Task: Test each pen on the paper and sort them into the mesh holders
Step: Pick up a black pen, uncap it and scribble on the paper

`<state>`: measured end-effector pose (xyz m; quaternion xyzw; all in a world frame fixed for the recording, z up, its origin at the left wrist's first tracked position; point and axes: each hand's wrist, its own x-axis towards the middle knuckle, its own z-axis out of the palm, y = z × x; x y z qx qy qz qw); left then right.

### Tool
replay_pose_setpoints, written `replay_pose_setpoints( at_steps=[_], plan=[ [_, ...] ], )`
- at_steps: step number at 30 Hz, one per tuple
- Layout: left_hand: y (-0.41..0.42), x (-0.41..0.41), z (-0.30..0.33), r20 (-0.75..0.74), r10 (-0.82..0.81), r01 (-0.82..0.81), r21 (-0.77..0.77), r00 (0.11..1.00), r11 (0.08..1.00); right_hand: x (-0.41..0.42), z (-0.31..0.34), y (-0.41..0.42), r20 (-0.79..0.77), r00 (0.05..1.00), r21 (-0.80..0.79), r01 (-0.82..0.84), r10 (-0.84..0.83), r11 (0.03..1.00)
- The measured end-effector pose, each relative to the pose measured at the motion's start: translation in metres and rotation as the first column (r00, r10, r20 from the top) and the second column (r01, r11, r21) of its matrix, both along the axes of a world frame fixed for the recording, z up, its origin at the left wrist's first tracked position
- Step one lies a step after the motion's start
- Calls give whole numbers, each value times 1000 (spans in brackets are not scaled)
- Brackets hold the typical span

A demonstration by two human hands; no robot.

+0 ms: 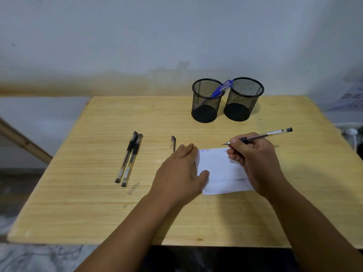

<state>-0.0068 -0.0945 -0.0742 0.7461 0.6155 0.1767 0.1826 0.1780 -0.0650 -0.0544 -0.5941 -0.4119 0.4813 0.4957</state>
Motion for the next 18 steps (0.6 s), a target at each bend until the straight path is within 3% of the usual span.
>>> replay_pose_setpoints(
  at_steps=[5,11,15,18],
  plan=[
    [21,-16,7,69,75,-79,61,995,995,6,1,-21,-56,998,-8,-38,37,999],
    [64,-44,-1,-163,89,-60,177,983,982,15,4,-41,-138,989,8,-49,50,999],
    [73,-56,7,-261,-52,69,58,964,996,19,10,-50,-142,988,17,-54,56,998],
    [75,-59,9,-253,-24,41,63,967,997,21,12,-54,-159,986,27,-51,54,998]
  ],
)
